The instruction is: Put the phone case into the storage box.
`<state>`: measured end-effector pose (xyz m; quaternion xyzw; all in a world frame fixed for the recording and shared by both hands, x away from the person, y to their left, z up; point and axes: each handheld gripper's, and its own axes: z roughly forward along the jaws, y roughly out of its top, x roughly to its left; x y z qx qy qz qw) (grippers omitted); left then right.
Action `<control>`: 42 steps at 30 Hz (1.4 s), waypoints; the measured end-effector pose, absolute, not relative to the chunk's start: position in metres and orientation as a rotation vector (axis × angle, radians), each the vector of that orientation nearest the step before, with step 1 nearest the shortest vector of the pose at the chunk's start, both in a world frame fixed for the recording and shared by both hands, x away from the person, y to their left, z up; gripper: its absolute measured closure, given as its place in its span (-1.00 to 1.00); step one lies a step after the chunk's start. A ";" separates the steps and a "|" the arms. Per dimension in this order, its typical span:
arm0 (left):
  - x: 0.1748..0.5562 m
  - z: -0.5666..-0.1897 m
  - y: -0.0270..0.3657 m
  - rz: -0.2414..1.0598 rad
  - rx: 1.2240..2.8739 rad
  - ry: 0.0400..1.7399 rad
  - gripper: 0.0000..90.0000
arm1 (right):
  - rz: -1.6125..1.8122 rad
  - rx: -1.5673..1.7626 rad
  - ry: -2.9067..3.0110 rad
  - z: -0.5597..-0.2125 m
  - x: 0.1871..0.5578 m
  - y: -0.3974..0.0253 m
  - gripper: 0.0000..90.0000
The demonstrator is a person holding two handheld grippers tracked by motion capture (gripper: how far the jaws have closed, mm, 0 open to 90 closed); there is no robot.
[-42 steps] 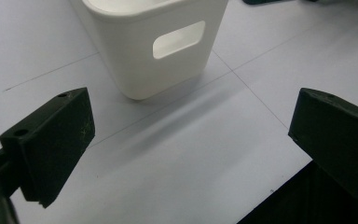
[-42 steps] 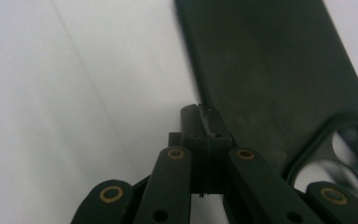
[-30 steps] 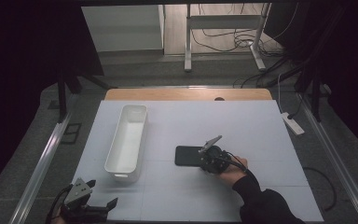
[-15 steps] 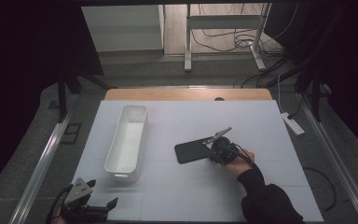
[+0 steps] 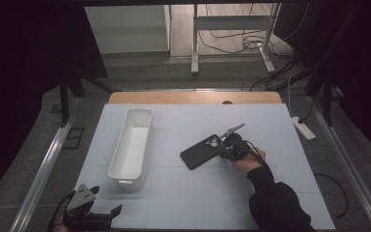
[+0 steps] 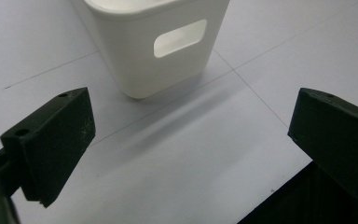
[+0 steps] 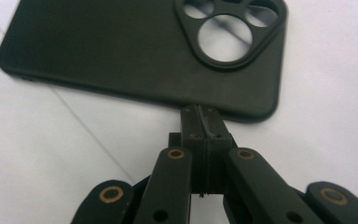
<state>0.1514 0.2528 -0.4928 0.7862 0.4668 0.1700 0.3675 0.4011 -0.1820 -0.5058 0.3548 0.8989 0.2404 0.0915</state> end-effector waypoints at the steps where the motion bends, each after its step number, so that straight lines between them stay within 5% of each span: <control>1: 0.151 -0.493 0.253 0.437 2.019 1.199 -0.98 | 0.698 1.053 2.660 -0.505 0.403 -0.182 1.00; 42: 0.151 -0.493 0.253 0.433 2.013 1.198 -0.98 | 0.721 1.070 2.616 -0.510 0.459 -0.116 1.00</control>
